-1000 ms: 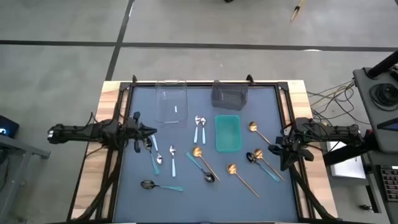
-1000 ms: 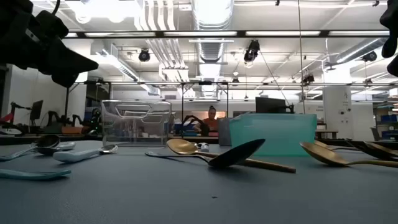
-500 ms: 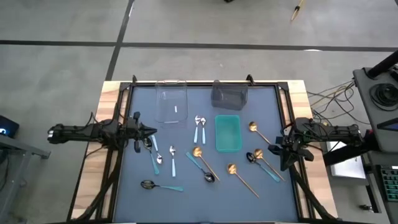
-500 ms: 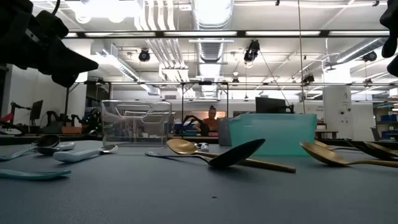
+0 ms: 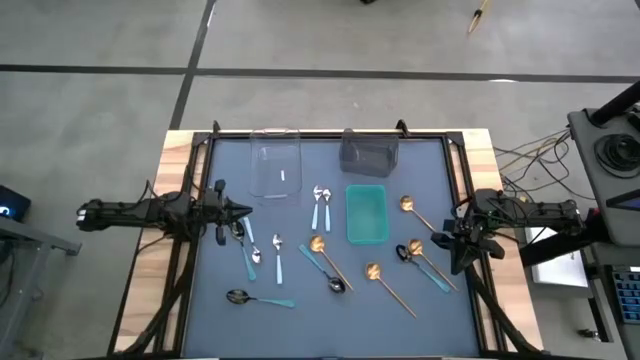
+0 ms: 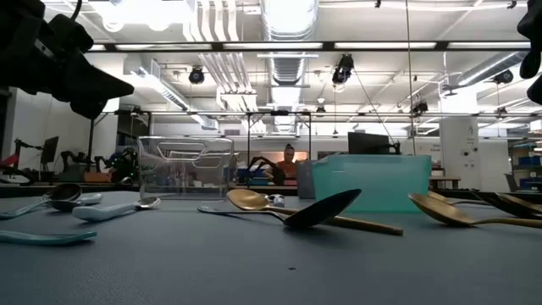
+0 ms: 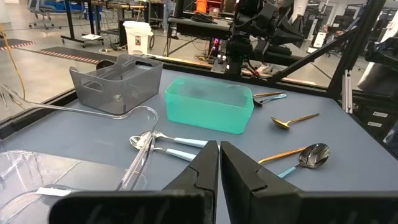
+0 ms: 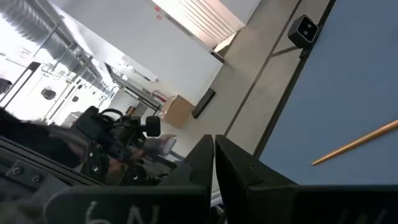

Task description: Sort silverware by color (type)

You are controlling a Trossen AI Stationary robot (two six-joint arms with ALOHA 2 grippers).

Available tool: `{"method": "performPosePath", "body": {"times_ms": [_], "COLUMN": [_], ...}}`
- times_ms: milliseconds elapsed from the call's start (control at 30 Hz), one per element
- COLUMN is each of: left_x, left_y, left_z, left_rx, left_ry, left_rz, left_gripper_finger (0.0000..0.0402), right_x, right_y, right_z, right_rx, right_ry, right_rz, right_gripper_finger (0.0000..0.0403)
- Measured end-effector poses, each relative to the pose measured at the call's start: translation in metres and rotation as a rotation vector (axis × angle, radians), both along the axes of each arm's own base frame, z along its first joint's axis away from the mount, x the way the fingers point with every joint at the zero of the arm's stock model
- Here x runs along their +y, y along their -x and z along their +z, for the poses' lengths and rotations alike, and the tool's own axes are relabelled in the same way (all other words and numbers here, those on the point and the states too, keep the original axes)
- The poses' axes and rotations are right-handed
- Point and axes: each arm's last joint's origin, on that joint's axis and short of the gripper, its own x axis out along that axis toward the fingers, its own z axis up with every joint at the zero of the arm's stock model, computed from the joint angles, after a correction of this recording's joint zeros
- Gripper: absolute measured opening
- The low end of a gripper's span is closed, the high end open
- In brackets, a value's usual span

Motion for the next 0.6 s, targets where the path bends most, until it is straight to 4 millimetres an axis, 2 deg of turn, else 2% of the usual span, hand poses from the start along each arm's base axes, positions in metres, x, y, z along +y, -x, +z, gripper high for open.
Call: {"method": "performPosePath", "body": {"times_ms": [100,233,267,333,533,600], "left_x": [0.0,0.0,0.0,0.0,0.0,0.0], "left_y": [0.0,0.0,0.0,0.0,0.0,0.0], "left_z": [0.0,0.0,0.0,0.0,0.0,0.0], "left_rx": [0.0,0.0,0.0,0.0,0.0,0.001], "left_ry": [0.0,0.0,0.0,0.0,0.0,0.0], "left_rz": [0.0,0.0,0.0,0.0,0.0,0.0], "left_gripper_finger": [0.0,0.0,0.0,0.0,0.0,0.0], "right_x": [-0.001,-0.006,-0.008,-0.01,-0.014,-0.016], "right_y": [-0.002,-0.009,-0.01,-0.015,-0.024,-0.03], "right_z": [0.001,0.002,0.004,0.012,0.048,0.058], "right_rx": [0.039,0.288,0.282,0.173,-0.277,-0.338], "right_ry": [-0.019,-0.21,-0.233,-0.256,-0.302,-0.28], "right_rz": [-0.09,-0.387,-0.44,-0.539,-0.641,-0.73], "right_gripper_finger": [0.0009,0.0009,0.0009,0.0009,0.0009,0.0009]}}
